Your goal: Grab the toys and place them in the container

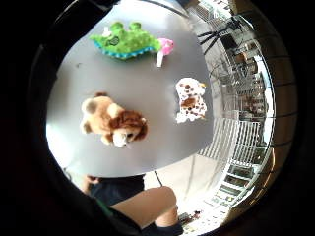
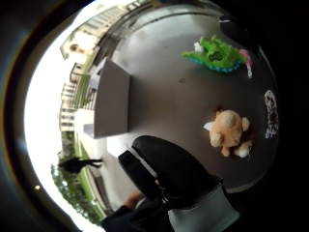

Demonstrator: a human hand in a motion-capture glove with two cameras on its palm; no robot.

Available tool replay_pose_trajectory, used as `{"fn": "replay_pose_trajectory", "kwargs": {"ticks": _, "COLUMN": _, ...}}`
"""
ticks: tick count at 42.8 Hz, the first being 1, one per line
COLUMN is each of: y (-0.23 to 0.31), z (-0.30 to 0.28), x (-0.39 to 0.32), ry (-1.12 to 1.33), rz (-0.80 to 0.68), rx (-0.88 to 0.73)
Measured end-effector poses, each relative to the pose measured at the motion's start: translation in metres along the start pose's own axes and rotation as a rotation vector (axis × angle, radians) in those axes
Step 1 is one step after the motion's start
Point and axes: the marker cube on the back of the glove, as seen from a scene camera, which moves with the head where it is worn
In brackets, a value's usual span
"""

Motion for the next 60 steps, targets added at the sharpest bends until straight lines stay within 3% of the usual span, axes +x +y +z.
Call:
{"fn": "replay_pose_trajectory", "kwargs": {"ticks": 15, "y": 0.01, "z": 0.071, "x": 0.052, "ry": 0.008, "rz": 0.068, "rx": -0.094}}
{"fn": "replay_pose_trajectory", "kwargs": {"ticks": 34, "y": 0.031, "z": 0.133, "x": 0.064, "ry": 0.007, "rz": 0.121, "rx": -0.255}}
{"fn": "replay_pose_trajectory", "kwargs": {"ticks": 50, "y": 0.04, "z": 0.131, "x": 0.062, "ry": -0.021, "rz": 0.114, "rx": -0.115}}
{"fn": "replay_pose_trajectory", "kwargs": {"ticks": 60, "y": 0.015, "z": 0.105, "x": 0.068, "ry": 0.051, "rz": 0.089, "rx": -0.072}}
